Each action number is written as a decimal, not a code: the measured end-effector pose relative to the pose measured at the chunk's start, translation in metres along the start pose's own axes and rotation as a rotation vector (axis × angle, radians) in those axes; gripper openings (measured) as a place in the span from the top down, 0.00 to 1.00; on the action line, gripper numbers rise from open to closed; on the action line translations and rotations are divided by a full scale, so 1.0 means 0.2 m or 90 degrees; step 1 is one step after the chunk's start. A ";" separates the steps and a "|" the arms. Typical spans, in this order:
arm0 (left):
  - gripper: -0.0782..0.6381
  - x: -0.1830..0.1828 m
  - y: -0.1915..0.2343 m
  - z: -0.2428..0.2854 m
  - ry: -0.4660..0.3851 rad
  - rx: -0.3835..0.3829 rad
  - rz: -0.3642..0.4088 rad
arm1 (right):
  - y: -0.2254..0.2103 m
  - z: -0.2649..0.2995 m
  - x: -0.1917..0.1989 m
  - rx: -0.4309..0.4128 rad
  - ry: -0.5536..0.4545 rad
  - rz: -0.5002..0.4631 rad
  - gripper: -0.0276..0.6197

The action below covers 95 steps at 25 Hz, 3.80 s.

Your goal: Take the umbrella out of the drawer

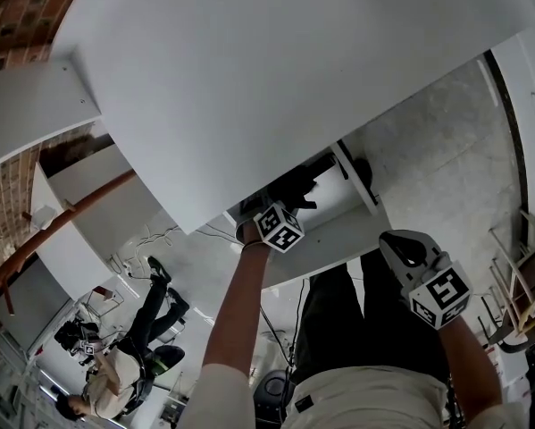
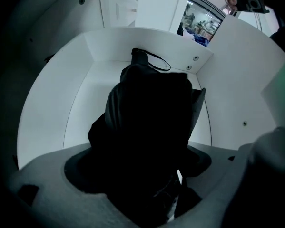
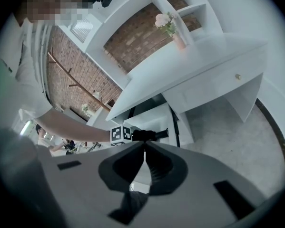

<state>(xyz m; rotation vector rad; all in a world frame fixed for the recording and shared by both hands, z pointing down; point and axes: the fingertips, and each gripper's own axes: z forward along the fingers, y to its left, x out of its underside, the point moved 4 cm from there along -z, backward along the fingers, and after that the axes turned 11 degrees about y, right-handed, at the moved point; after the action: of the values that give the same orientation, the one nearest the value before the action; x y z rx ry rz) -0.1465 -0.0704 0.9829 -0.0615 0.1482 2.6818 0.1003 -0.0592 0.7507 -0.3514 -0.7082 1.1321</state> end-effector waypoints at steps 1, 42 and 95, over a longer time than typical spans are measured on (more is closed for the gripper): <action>0.34 0.00 0.00 0.00 0.000 0.001 0.000 | 0.00 0.00 0.01 0.001 0.001 0.001 0.91; 0.52 -0.02 -0.20 -0.70 -0.140 0.020 -0.180 | 0.15 -0.34 -0.17 -0.002 -0.056 -0.105 0.91; 0.52 1.17 -0.52 -2.50 -0.753 -0.167 -0.605 | 1.38 -0.71 -0.56 0.051 -0.207 -0.360 0.91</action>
<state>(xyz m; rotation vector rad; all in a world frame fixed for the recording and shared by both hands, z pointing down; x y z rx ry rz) -0.3019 0.0667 0.4601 1.0495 -0.4777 1.4328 -0.0238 -0.0368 0.4472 0.1084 -0.9703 0.6764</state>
